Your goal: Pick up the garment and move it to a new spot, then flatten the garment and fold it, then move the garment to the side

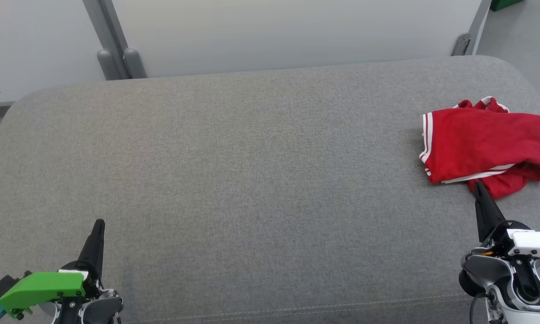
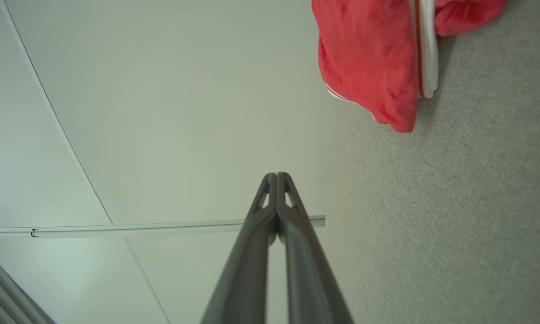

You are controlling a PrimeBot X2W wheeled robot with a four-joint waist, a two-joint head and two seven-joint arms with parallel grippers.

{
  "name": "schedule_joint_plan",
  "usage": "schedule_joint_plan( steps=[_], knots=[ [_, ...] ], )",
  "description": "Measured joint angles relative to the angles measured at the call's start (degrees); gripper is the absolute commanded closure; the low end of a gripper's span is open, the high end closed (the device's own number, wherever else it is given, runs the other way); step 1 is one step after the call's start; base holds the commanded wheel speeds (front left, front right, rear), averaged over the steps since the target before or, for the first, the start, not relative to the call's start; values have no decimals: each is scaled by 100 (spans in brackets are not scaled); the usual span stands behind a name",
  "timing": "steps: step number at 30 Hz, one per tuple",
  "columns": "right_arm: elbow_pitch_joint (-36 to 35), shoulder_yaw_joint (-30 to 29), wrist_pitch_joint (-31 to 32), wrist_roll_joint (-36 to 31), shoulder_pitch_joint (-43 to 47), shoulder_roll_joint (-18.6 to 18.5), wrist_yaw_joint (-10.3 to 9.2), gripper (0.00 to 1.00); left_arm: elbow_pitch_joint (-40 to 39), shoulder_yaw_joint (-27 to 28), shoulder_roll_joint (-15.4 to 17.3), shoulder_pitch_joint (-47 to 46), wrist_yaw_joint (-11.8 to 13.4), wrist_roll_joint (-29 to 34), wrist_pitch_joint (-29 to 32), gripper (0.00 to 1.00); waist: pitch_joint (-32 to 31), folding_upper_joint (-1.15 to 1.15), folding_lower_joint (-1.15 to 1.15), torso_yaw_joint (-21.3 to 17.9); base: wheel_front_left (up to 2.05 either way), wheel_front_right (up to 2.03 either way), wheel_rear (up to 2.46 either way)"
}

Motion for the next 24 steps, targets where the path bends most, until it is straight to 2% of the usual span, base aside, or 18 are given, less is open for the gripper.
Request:
schedule_joint_plan(
  steps=[24],
  knots=[
    [-11, -3, 0, 0, -1, 0, 0, 100, 12, 7, -3, -9, -13, 0, 1, 100, 0, 0, 0, 0, 0, 0, 0]
  ],
)
